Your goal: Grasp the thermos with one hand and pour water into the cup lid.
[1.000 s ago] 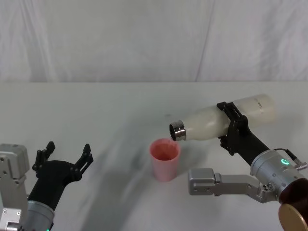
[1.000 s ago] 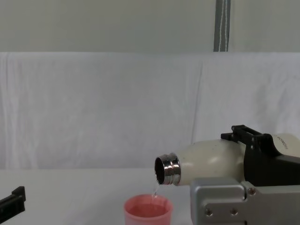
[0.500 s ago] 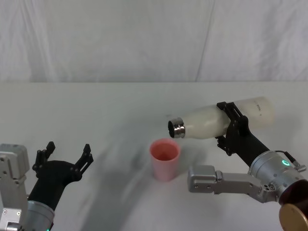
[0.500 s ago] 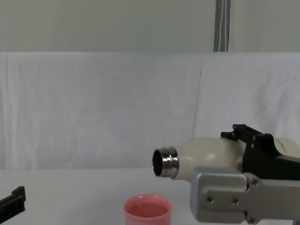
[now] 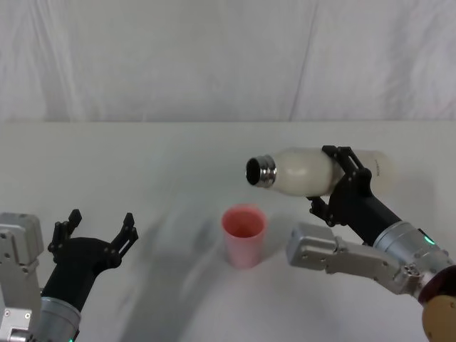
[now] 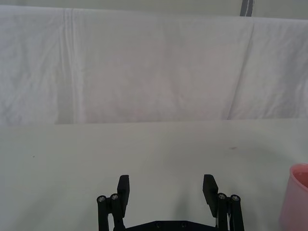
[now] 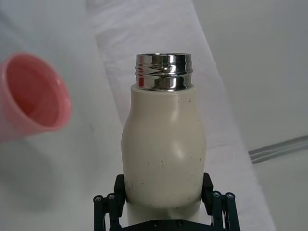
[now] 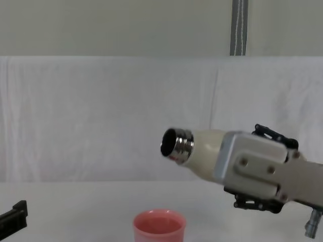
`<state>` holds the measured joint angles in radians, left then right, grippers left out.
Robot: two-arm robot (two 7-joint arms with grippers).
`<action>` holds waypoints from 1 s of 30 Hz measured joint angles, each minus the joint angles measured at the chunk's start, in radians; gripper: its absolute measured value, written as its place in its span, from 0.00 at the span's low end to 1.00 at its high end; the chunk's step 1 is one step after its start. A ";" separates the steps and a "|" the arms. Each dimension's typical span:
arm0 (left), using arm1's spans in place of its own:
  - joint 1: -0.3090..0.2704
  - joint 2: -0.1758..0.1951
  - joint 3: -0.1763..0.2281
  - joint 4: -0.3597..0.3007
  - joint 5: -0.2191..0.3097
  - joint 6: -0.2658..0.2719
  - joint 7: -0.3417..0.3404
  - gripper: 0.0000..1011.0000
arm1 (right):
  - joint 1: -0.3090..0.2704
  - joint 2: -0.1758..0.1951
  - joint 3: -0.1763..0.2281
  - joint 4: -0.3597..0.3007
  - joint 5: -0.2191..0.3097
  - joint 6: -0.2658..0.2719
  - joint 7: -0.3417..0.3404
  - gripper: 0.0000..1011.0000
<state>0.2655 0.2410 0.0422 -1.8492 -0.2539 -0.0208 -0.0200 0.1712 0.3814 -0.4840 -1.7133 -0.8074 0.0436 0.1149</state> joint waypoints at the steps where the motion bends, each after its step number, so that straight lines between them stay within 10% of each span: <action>1: 0.000 0.000 0.000 0.000 0.000 0.000 0.000 0.99 | -0.002 -0.003 0.004 0.000 0.011 -0.002 0.000 0.94; 30: 0.000 0.000 0.000 0.000 0.000 0.000 0.000 0.99 | -0.106 -0.137 0.194 0.040 0.402 -0.137 -0.041 0.94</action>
<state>0.2655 0.2409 0.0421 -1.8492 -0.2538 -0.0208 -0.0199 0.0650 0.2449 -0.2900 -1.6734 -0.4058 -0.0932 0.0738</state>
